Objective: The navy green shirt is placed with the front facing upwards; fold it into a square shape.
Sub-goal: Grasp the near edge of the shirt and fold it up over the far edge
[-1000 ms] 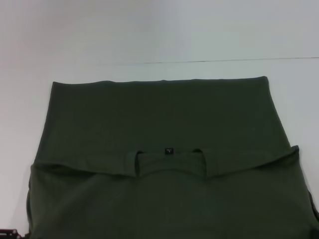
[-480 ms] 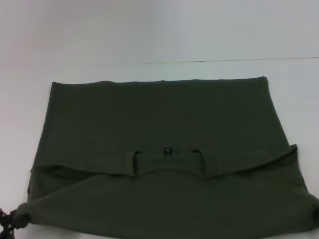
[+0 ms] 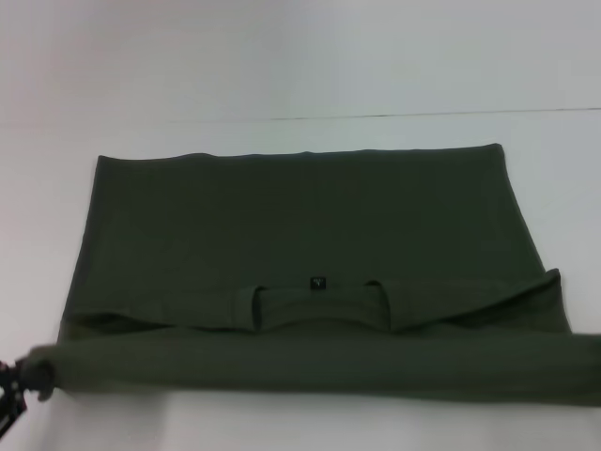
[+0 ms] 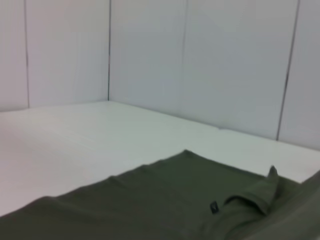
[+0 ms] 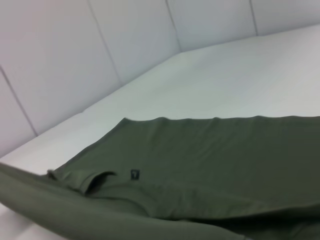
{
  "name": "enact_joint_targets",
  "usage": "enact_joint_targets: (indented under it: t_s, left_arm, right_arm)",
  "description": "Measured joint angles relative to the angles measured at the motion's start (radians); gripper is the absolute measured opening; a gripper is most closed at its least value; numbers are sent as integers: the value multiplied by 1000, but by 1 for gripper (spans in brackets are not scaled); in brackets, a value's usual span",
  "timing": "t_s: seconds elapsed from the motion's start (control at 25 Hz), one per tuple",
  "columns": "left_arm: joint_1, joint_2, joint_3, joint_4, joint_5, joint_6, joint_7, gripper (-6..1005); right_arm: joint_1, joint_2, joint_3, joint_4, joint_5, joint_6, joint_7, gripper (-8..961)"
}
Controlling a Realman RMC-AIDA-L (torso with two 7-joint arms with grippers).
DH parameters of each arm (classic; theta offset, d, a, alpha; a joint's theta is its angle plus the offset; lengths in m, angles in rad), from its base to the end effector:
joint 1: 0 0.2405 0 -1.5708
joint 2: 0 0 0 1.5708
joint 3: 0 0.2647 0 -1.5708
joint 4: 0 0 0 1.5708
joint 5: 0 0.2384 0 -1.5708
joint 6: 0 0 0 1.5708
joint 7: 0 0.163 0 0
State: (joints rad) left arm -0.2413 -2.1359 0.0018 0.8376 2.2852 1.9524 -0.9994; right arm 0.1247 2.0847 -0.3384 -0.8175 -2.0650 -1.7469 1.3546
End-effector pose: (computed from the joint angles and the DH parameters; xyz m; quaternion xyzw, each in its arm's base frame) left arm -0.3817 0.2118 0.0510 -0.8936 -0.2119 -0.2688 0.2904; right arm 0.4036 0.2187 0.0546 -0.8561 0.3610 0.2531 0.2697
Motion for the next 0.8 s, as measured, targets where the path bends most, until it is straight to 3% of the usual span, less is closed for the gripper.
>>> enact_joint_targets:
  t_s: [0.2, 0.44, 0.8]
  left_arm:
    - [-26, 11, -31, -8, -56, -43, -143, 69]
    - [-65, 17, -38, -24, -84, -129, -252, 84]
    - [-149, 1, 63, -25, -82, -310, -369, 106]
  right_arm:
    - [51, -3, -10, -105, -13, -6, 193, 45]
    - [171, 0, -11, -190, -74, -10, 338, 46]
    - [357, -25, -13, -195, -183, 92, 462, 45]
